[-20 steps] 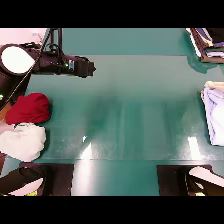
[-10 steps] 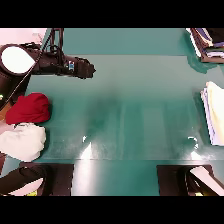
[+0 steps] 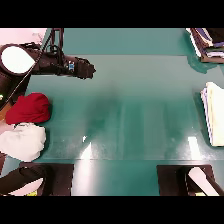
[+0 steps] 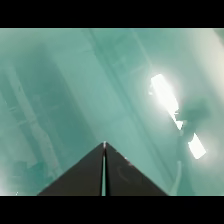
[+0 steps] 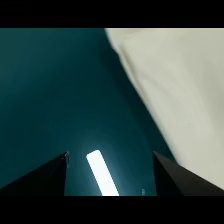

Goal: Fold the shirts.

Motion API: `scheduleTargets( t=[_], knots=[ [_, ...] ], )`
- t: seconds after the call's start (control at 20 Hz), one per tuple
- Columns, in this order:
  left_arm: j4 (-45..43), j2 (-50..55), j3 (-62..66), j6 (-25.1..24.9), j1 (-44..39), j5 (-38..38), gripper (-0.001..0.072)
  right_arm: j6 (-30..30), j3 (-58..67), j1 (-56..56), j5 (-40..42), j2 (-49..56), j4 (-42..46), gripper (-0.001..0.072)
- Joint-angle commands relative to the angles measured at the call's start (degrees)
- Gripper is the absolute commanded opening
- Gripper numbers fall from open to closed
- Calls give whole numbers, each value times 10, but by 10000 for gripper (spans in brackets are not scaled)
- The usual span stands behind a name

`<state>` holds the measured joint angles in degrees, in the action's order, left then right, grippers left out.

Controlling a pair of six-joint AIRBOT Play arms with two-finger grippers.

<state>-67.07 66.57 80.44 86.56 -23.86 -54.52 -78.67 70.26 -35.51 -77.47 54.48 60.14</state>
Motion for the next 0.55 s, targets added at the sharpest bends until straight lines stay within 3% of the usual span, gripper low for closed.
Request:
scheduleTargets(
  t=[0.0, 0.15, 0.5],
  knots=[
    [0, 0, 0, 0, 0, 1, 27, 1, 19, 160, 35, -1, -15, 491],
    [0, 0, 0, 0, 0, 1, 27, 3, 35, 265, 61, -1, -15, 41],
    [0, 0, 0, 0, 0, 1, 27, 8, 43, 341, 68, 0, -16, 16]
  ],
)
